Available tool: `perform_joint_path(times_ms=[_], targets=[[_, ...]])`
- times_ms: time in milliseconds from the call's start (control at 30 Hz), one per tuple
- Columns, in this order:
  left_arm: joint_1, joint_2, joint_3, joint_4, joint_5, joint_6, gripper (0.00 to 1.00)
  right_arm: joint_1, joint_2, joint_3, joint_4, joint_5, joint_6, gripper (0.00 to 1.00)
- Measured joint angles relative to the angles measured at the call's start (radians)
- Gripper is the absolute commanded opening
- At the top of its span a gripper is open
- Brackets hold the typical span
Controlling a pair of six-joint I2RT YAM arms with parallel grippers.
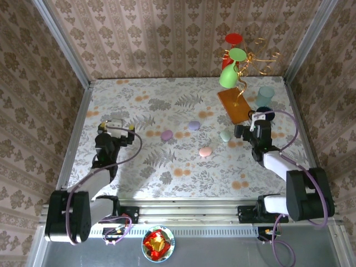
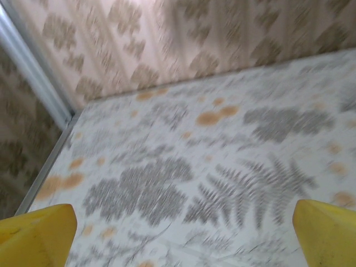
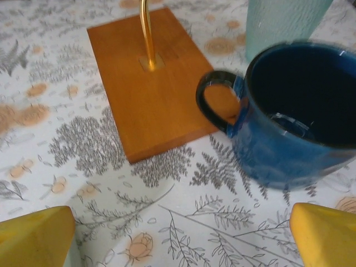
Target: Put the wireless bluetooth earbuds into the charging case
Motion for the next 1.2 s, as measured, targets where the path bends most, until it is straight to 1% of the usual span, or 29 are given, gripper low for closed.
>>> perform_joint_path(times_ms=[167,300,367,600,1200], targets=[[0.073,0.218,0.003,0.113,0.003,-0.035,1.00,-0.015,0.065,-0.025,0.142,-0.061,-0.034,1.00],[0.084,0.370,0.007,0.220,0.000,-0.058,1.00,-0.018,0.155,-0.060,0.341,-0.109,-0.060,1.00],[0.084,0.414,0.016,0.231,-0.001,-0.065,1.00,-0.018,0.194,-0.075,0.369,-0.117,-0.063,1.00],[0.084,0.419,0.089,0.222,-0.016,-0.077,1.00,-0.025,0.208,-0.071,0.389,-0.109,-0.061,1.00],[0.082,0.419,0.091,0.193,-0.014,-0.076,1.00,-0.025,0.209,-0.071,0.397,-0.109,-0.061,1.00]])
